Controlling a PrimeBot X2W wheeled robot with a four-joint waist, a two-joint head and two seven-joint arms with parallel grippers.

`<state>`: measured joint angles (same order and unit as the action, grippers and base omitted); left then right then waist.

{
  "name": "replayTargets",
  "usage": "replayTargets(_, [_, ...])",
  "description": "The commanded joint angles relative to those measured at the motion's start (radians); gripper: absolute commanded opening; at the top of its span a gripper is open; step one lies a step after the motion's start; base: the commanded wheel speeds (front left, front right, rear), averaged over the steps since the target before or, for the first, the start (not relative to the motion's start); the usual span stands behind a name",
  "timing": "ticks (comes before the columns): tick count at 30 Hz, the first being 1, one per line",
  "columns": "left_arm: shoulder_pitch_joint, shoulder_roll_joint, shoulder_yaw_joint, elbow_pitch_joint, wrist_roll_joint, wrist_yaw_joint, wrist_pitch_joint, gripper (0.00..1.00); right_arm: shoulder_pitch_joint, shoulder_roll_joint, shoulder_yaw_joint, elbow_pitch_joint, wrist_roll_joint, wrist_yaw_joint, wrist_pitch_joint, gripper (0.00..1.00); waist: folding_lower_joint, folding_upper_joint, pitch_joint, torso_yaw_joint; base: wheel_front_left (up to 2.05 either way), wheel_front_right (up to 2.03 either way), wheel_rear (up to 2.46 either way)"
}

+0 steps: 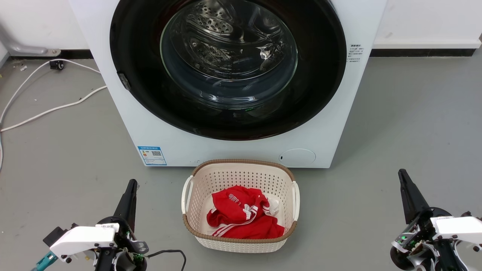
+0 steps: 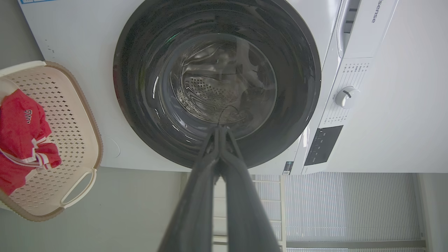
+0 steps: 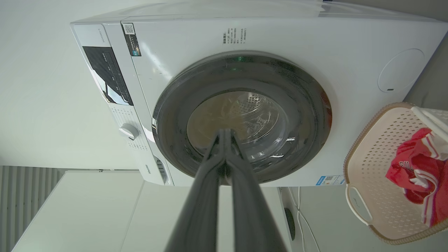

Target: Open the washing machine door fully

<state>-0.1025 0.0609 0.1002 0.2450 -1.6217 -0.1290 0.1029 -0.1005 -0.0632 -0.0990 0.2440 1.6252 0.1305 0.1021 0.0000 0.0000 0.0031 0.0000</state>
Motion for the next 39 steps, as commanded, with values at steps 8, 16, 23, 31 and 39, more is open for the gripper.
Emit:
replayTargets(8, [-0.009, -0.002, 0.003, 0.002, 0.007, -0.003, 0.004, 0.0, -0.013, 0.004, -0.004, 0.001, -0.009, 0.0, 0.004, 0.0, 0.0, 0.0, 0.0, 0.0, 0.0, 0.0, 0.0])
replayTargets(16, [-0.009, -0.003, 0.005, 0.002, 0.007, -0.003, 0.005, 0.0, -0.013, 0.005, -0.005, 0.002, -0.008, 0.0, 0.006, 0.0, 0.0, 0.0, 0.0, 0.0, 0.0, 0.0, 0.0])
replayTargets(23, [0.007, -0.005, -0.017, -0.003, 0.017, 0.001, -0.023, 1.0, 0.014, 0.004, 0.011, -0.009, -0.015, 0.0, -0.019, 1.0, 0.0, 0.0, 0.0, 0.0, 0.0, 0.0, 0.0])
replayTargets(31, [0.009, -0.005, -0.026, -0.041, 0.059, 0.0, -0.061, 1.0, 0.029, 0.005, 0.033, -0.044, -0.061, 0.0, -0.06, 1.0, 0.0, 0.0, -0.001, -0.001, 0.0, 0.0, 0.0])
replayTargets(39, [0.003, -0.006, -0.03, -0.097, 0.225, 0.0, -0.096, 1.0, 0.035, 0.005, 0.034, -0.093, -0.209, 0.0, -0.095, 1.0, 0.0, 0.0, 0.0, -0.003, 0.0, 0.0, 0.0])
